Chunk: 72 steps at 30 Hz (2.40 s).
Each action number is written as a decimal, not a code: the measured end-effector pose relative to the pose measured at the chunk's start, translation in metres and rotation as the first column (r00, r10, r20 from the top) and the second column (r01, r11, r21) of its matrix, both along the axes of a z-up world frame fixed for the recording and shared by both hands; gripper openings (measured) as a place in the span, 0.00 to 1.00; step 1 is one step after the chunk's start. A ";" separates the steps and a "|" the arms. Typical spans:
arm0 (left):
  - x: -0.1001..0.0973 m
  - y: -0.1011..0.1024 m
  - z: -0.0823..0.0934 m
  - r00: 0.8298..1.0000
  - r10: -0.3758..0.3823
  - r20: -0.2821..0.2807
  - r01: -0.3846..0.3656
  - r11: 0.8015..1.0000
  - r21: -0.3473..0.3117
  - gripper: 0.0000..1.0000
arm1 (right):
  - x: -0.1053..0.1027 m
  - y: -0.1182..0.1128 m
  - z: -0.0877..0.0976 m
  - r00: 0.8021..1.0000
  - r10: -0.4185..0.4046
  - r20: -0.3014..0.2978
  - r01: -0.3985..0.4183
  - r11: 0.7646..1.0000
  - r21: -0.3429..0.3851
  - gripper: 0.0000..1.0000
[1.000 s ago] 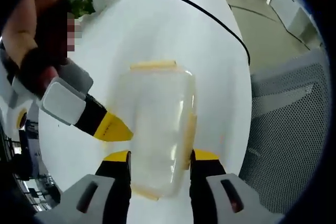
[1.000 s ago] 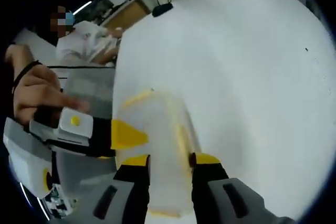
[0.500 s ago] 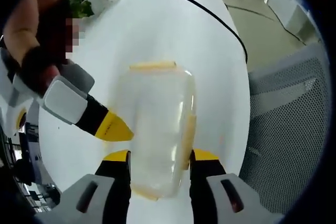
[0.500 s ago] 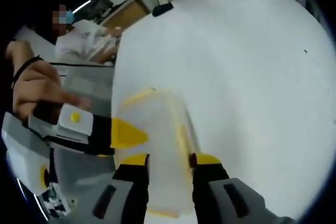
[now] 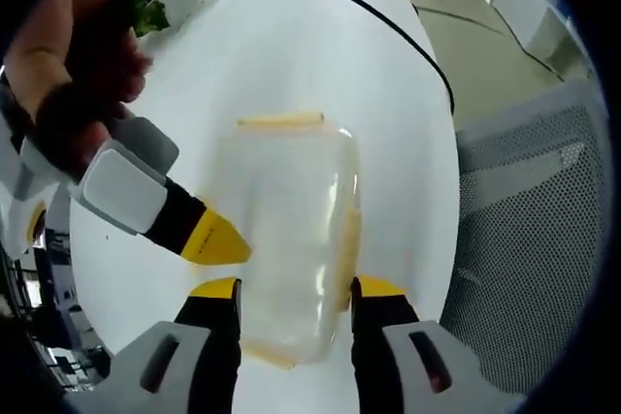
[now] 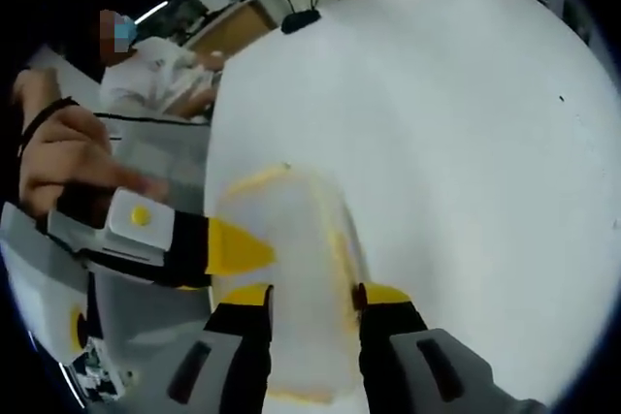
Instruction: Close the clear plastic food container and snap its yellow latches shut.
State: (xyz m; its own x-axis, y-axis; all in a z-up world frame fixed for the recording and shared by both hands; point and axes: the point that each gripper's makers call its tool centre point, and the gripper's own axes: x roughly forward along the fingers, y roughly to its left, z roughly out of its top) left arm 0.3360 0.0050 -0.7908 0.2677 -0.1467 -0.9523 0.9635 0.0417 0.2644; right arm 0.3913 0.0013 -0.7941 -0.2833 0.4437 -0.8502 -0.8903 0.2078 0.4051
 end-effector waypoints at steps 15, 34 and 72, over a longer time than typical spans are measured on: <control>-0.005 0.002 -0.001 0.991 -0.044 -0.129 0.044 0.999 -0.001 0.72 | -0.007 0.005 0.009 0.981 0.126 0.146 -0.135 0.989 0.056 0.48; -0.003 0.002 0.004 0.982 -0.092 -0.167 0.077 0.993 -0.091 0.98 | -0.018 -0.013 0.016 0.956 0.142 0.256 -0.158 0.987 0.039 0.77; 0.023 0.035 -0.009 0.973 -0.149 -0.177 0.144 0.989 -0.039 0.92 | -0.033 -0.042 0.003 0.936 0.144 0.322 -0.132 0.990 -0.058 0.82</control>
State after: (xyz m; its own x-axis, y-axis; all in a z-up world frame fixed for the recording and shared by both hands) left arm 0.3586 0.0400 -0.8001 0.0671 -0.1966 -0.9782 0.9912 -0.0991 0.0879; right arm 0.3585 -0.0405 -0.7906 -0.0462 0.3884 -0.9203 -0.9930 0.0820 0.0845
